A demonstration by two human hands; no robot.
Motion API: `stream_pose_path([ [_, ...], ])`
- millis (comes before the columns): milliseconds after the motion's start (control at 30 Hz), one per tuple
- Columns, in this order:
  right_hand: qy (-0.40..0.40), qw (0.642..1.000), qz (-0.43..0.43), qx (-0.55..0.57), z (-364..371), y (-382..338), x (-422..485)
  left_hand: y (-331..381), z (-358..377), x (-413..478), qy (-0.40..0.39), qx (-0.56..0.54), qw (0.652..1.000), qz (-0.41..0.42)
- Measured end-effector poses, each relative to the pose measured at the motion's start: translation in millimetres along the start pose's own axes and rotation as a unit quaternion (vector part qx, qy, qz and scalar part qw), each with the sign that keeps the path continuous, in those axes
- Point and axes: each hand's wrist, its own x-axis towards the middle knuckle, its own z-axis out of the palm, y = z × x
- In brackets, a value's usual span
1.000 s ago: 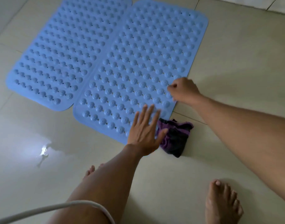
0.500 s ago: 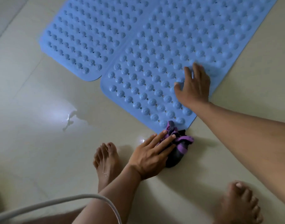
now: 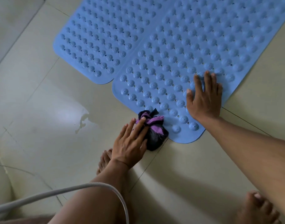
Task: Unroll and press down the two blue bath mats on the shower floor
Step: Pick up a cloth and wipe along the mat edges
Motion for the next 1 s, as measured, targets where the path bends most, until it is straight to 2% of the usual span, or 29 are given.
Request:
stream_pose_path([
  [100,0.020,1.000,0.020,0.003,2.2,-6.4,2.6,-15.6,1.8,4.3,-0.002,-0.003,1.000,-0.030],
  [233,0.036,0.995,0.083,0.031,4.9,-29.1,9.9,-51.3,-1.2,17.8,-0.011,-0.018,0.979,-0.203],
  [367,0.016,0.996,0.065,0.056,18.9,-80.7,22.3,-102.1,-11.0,45.0,-0.036,-0.025,0.961,-0.274],
  [467,-0.003,0.997,0.068,0.029,34.6,-107.3,25.7,-134.8,-17.3,69.1,-0.056,-0.046,0.935,-0.348],
  [633,0.001,0.997,0.066,-0.033,41.2,-109.1,21.1,-171.9,-25.2,98.0,-0.056,-0.042,0.927,-0.369],
  [767,-0.016,0.997,0.068,-0.038,37.5,-112.3,22.8,-172.9,-29.8,107.0,-0.041,-0.053,0.917,-0.392],
  [900,-0.087,0.992,0.087,-0.025,27.1,-112.2,30.0,-166.7,-45.7,113.1,-0.020,-0.063,0.911,-0.407],
  [1000,-0.141,0.986,0.085,-0.036,-0.4,-112.7,45.5,-163.2,-73.4,124.3,0.012,-0.133,0.892,-0.432],
])
